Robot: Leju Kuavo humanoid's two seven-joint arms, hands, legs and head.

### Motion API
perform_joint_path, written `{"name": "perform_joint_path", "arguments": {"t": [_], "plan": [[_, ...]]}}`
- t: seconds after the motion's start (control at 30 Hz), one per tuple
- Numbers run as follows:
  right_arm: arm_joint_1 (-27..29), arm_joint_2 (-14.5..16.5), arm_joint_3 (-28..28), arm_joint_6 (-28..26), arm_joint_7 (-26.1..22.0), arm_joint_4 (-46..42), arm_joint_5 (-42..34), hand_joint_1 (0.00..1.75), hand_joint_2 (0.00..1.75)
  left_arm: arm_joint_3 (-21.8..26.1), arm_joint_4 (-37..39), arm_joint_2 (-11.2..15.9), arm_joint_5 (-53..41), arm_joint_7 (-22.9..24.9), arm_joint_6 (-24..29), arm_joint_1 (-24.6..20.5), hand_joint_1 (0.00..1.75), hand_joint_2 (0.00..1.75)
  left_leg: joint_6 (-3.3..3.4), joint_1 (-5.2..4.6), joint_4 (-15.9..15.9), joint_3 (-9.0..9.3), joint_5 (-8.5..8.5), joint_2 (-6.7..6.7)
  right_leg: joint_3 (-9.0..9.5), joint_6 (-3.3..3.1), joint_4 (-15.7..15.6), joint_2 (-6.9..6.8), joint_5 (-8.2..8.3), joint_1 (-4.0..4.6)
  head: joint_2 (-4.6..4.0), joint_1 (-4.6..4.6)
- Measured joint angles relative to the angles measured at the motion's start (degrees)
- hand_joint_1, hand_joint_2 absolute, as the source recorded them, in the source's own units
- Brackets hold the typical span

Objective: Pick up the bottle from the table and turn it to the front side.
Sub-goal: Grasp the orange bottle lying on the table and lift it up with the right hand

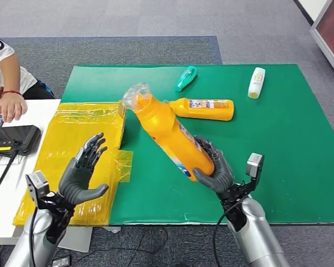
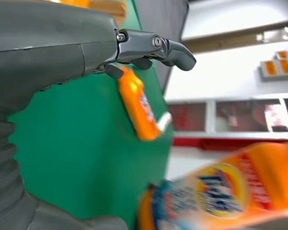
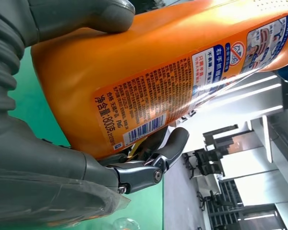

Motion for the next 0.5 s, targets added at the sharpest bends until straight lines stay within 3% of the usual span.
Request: {"name": "perform_joint_path", "arguments": {"t": [0.17,0.5], "plan": [[-1.62,1.47,2.54,-3.07,-0.72,1.38,4.14,1.75,1.75,0.0,2.38,-0.01,6.15,3.02,-3.37,-5.26,0.0,1.75,0.02,0.0,0.0,0.0,0.06,0.0,0.0,-0.02,0.01,0.0,0.05,0.0,0.0,0.0],[-3.95,3.38,5.65,-5.2,-2.11,3.81,6.37,1.75,1.75,-0.06,5.23,-0.01,14.95,6.88,-7.78,-11.15,0.0,1.75,0.03,0.0,0.0,-0.02,0.08,0.0,-0.02,-0.01,0.0,0.0,0.05,0.0,0.0,0.0]]}}
